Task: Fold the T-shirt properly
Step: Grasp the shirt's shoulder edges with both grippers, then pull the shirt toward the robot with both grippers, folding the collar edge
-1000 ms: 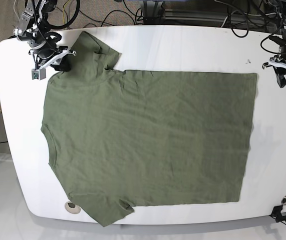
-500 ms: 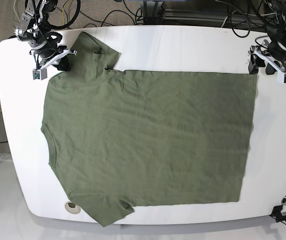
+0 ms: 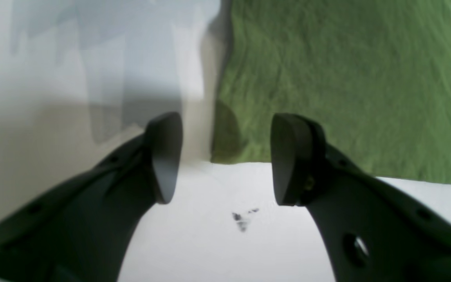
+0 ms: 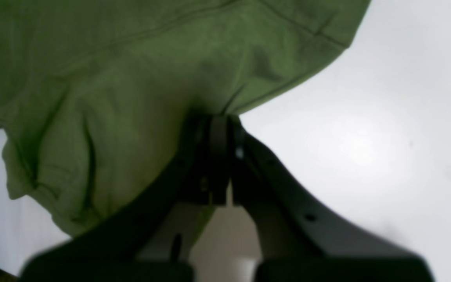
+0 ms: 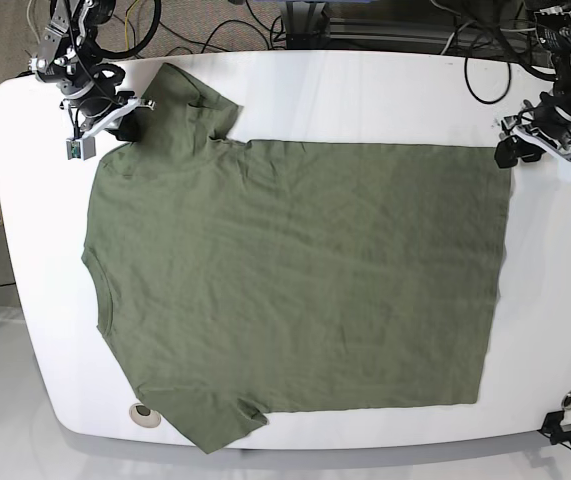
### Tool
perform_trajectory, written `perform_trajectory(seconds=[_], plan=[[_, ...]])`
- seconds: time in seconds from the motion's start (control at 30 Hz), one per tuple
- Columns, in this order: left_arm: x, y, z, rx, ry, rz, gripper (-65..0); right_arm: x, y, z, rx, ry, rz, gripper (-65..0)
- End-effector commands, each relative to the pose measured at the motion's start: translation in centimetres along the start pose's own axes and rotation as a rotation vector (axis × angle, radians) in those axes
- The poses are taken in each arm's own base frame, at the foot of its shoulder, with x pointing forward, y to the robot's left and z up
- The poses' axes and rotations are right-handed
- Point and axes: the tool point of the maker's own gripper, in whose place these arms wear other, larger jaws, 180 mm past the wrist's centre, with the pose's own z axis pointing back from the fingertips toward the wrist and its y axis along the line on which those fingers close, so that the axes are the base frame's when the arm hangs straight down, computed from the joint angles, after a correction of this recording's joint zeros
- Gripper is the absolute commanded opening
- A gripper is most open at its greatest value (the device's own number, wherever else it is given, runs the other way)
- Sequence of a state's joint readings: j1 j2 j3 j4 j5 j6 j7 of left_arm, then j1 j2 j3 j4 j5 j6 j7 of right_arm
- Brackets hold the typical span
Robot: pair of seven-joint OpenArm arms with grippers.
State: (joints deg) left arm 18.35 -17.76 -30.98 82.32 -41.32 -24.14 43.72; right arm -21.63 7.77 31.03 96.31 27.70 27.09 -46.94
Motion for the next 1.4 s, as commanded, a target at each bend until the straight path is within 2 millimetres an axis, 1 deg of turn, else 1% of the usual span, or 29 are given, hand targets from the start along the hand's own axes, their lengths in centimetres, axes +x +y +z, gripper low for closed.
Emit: perform_trajectory(seconds=[0.0, 0.07, 0.2, 0.27, 0.3, 0.37, 0.5, 0.63, 0.67, 0.7, 0.87, 1.03, 1.17, 1.27, 1.37], plan=[[-0.7, 0.5, 0.2, 0.021, 0.050, -0.016, -31.6, -0.7, -0.5, 0.2, -0.019, 0.035, 0.012, -65.0], [-0.5, 0.2, 0.1, 0.018, 0.048, -0.022, -31.3, -0.4, -0.5, 0.3, -0.019, 0.028, 0.013, -65.0], [0.4, -0.3, 0.0, 0.007, 0.026, -0.030, -31.7, -0.4, -0.4, 0.3, -0.017, 0.027, 0.013, -65.0], [0.4, -0.5, -0.1, 0.003, 0.026, -0.033, -33.1, -0.3, -0.5, 0.3, -0.017, 0.025, 0.012, -65.0], [0.4, -0.6, -0.2, 0.002, 0.027, -0.036, -35.1, -0.4, -0.4, 0.2, -0.016, 0.025, 0.014, -65.0], [0.3, -0.7, -0.3, -0.002, 0.030, -0.030, -44.1, -0.3, -0.3, 0.2, -0.013, 0.023, 0.015, -65.0], [-0.1, -0.8, -0.4, -0.010, 0.038, -0.026, -64.9, -0.4, -0.3, 0.2, -0.014, 0.024, 0.015, -65.0], [0.2, -0.9, -0.5, -0.011, 0.014, -0.021, -65.0, -0.1, -0.3, 0.3, -0.011, 0.012, 0.014, -65.0], [0.6, -0.9, -0.5, -0.011, 0.005, -0.028, -65.0, -0.2, -0.3, 0.3, -0.014, 0.014, 0.012, -65.0], [0.2, -1.1, -0.6, -0.016, 0.016, -0.032, -65.0, 0.4, -0.6, 0.4, -0.020, -0.011, 0.012, -65.0], [0.2, -1.5, -0.2, -0.024, 0.025, -0.051, -65.0, 1.0, -0.6, 1.1, -0.018, -0.036, 0.024, -65.0], [0.1, -2.0, 0.9, -0.022, 0.030, -0.095, -65.0, 1.8, -0.1, 2.8, -0.010, -0.068, 0.057, -65.0], [0.2, -2.1, 2.4, -0.009, 0.025, -0.136, -65.0, 2.1, 0.2, 4.6, 0.001, -0.090, 0.055, -65.0], [0.1, -2.3, 3.6, 0.005, 0.030, -0.170, -65.0, 1.8, 0.6, 6.2, 0.013, -0.087, 0.061, -65.0], [-0.3, -2.4, 4.8, 0.016, 0.041, -0.189, -65.0, 1.0, 0.4, 7.8, 0.004, -0.073, 0.058, -65.0]])
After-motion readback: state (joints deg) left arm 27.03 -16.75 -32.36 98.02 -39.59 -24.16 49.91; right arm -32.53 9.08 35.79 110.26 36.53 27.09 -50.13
